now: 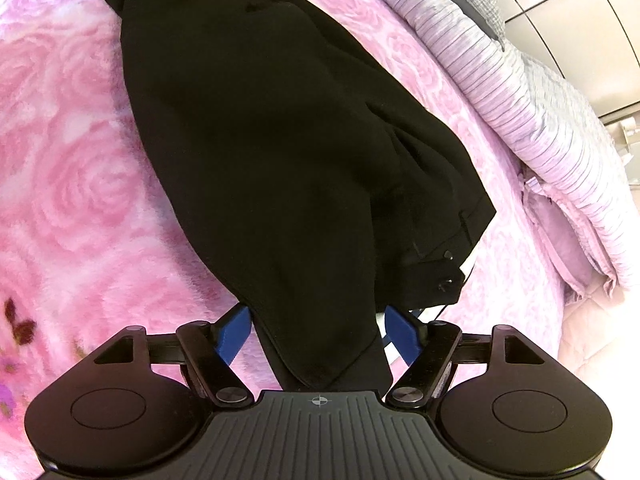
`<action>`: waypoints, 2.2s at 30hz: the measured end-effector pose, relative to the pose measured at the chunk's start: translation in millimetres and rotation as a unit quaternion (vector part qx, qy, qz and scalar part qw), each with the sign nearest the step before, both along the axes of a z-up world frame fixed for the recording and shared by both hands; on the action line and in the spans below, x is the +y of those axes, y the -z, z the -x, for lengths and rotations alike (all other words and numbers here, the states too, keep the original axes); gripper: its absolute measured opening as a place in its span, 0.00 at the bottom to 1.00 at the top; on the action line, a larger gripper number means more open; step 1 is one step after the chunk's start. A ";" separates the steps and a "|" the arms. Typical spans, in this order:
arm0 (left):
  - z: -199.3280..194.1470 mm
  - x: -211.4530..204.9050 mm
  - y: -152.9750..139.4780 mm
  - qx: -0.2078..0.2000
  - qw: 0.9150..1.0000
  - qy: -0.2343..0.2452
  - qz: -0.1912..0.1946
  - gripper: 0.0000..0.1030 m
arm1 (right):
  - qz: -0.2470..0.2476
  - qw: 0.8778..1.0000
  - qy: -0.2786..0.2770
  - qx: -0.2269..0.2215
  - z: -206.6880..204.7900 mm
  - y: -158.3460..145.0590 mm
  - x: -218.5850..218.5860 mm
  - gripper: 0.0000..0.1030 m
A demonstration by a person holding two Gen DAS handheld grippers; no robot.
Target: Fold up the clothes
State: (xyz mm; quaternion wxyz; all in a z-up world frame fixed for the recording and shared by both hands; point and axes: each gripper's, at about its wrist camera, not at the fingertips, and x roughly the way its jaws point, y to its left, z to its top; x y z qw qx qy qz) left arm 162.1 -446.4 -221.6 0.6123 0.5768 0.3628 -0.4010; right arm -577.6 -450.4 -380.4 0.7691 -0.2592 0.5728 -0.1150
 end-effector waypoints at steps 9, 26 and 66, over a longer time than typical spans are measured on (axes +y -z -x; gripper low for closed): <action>61.8 7.6 32.4 -0.023 0.991 0.113 0.064 0.44 | 0.000 1.000 -0.001 0.009 6.9 1.0 4.2 0.71; 340.9 -7.4 101.5 0.076 0.877 0.451 0.147 0.59 | -0.078 0.988 0.116 -0.062 52.1 -16.4 -68.0 0.72; 780.8 -151.4 94.6 0.152 0.854 0.454 0.203 0.05 | -0.454 0.827 0.231 -0.237 -54.2 -3.1 -539.4 0.04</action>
